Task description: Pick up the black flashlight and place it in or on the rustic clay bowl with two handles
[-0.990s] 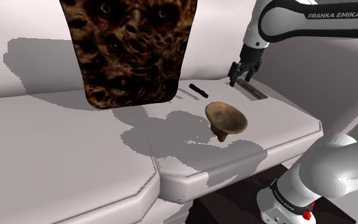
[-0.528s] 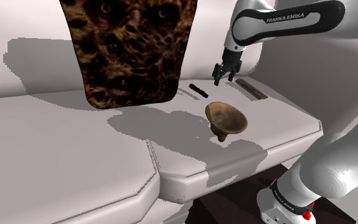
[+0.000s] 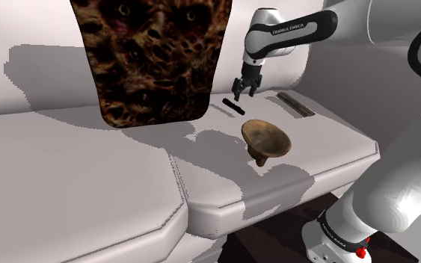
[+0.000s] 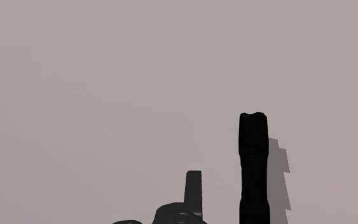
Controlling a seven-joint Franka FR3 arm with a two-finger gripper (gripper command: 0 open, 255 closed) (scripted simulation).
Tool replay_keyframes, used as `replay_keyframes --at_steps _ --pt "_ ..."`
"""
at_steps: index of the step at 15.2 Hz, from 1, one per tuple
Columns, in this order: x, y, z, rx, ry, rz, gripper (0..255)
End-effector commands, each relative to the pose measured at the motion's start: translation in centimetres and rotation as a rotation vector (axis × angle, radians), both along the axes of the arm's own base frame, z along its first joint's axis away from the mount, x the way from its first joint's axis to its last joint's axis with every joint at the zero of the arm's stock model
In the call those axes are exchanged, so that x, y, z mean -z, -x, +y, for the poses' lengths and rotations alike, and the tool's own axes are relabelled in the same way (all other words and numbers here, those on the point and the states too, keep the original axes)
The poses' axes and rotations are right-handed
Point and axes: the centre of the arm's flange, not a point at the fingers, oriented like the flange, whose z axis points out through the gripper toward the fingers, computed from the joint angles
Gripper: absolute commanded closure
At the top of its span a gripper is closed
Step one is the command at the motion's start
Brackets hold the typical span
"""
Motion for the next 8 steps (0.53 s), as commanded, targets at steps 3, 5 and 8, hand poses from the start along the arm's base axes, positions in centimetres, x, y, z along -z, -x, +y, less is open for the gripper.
replay_keyframes --at_steps 3,5,8 --pt "2.5 -4.6 -0.2 -0.029 -0.015 0.005 0" --pt "3.6 -4.6 -0.2 -0.029 -0.015 0.005 0" --pt "5.1 -4.6 -0.2 -0.029 -0.015 0.005 0"
